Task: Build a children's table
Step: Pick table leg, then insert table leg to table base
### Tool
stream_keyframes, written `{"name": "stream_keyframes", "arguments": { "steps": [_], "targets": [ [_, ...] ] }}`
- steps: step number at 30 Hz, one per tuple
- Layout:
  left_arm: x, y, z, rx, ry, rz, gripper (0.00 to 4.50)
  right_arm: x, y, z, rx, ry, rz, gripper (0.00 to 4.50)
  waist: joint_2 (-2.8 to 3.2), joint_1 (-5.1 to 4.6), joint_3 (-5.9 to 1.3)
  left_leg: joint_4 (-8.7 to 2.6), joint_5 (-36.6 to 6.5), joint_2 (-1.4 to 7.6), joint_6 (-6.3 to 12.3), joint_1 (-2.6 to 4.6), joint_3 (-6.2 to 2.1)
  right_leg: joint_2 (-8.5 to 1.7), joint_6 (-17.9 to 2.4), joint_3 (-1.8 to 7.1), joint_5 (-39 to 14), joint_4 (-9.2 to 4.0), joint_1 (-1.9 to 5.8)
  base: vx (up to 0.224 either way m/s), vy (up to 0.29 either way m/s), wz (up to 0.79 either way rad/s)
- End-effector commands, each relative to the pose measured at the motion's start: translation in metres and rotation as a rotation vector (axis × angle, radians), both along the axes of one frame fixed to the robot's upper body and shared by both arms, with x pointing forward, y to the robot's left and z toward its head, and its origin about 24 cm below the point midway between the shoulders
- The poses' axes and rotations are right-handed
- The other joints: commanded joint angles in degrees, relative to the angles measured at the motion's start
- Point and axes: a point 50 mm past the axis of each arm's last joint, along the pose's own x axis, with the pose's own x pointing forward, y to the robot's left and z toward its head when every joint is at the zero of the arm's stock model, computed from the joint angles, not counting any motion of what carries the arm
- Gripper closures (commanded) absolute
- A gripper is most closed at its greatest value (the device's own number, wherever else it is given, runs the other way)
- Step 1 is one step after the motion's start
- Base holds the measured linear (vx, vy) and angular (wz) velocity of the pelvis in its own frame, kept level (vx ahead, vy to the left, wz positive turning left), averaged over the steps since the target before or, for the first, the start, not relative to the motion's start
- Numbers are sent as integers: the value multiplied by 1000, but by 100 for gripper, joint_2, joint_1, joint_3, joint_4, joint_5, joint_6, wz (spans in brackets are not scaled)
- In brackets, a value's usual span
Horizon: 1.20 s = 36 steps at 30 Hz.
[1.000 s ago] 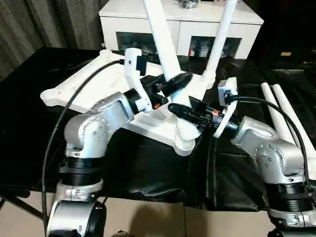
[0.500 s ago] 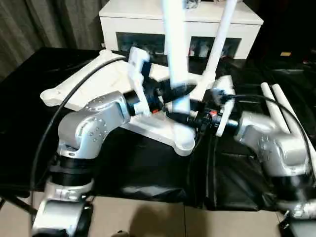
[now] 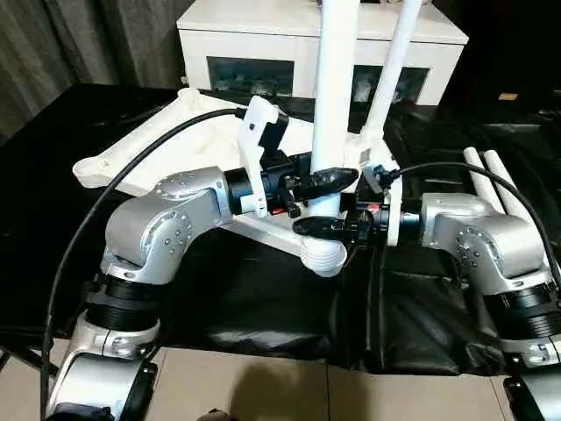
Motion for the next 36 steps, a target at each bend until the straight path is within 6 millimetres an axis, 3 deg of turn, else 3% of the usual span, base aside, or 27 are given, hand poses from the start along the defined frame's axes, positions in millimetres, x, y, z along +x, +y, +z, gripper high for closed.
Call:
{"name": "stream_keyframes", "arguments": {
  "steps": [1,7,12,15,17,22,24,26,29,32,33,35,36],
  "targets": [
    [-4,-2,6,-1,-38,-33,259,2,-2,4,-5,0,9,183,-66,13,-434,-364,-812,231,131,121,-98,-231,-1269,158,-979,-280,312,0,0,0],
    [-3,-1,6,-2,-39,-41,259,0,-3,5,2,5,34,242,-63,14,-431,-360,-851,232,140,122,-100,-230,-1302,156,-1006,-279,313,0,0,0],
    [2,1,4,34,-63,19,259,-1,-4,4,12,9,27,258,-78,7,-423,-365,-983,234,79,126,-103,-231,-1246,159,-1197,-295,307,0,0,0],
    [5,3,0,31,-27,33,189,0,-5,4,22,5,7,261,-72,7,-423,-365,-1005,231,49,126,-104,-230,-1211,160,-1251,-297,301,0,0,0],
    [5,5,-2,27,-16,25,186,1,-6,4,26,-1,-17,262,-64,3,-423,-365,-1020,231,35,130,-106,-229,-1177,161,-1294,-299,294,0,0,0],
    [10,14,-2,-32,3,57,127,6,-12,0,32,-16,-137,262,-68,4,-436,-359,-948,214,-8,126,-101,-223,-1173,158,-1219,-293,297,0,0,0],
    [19,23,0,-48,-42,120,118,9,-19,-4,25,-19,-225,262,-13,0,-430,-359,-947,210,9,125,-104,-219,-1167,161,-1189,-308,286,0,0,0],
    [27,30,-2,-34,-81,173,103,12,-26,-7,12,-23,-311,262,-23,-8,-433,-359,-989,195,-5,129,-101,-203,-1112,159,-1205,-335,287,0,0,0],
    [31,35,-12,69,-126,175,78,16,-34,-11,-19,-44,-406,262,-20,-19,-444,-380,-1028,206,-90,148,-114,-208,-1011,152,-1258,-326,277,0,0,0],
    [37,38,-54,442,-239,92,78,20,-49,-17,-79,-98,-529,262,-15,-34,-435,-386,-1096,195,-81,154,-111,-193,-834,160,-1426,-363,244,0,0,0],
    [38,38,-64,507,-254,50,78,18,-52,-18,-89,-103,-534,262,63,-43,-444,-384,-1115,191,-125,160,-123,-204,-751,171,-1420,-354,255,0,0,0],
    [41,38,-74,559,-261,0,78,14,-55,-18,-102,-106,-530,263,35,-36,-473,-377,-1011,189,-159,165,-105,-200,-853,174,-1002,-319,290,0,0,0],
    [44,38,-78,587,-263,-13,78,11,-57,-18,-115,-115,-530,263,106,-39,-487,-372,-952,199,-172,167,-117,-205,-925,173,-813,-281,294,0,0,0]
  ]
}}
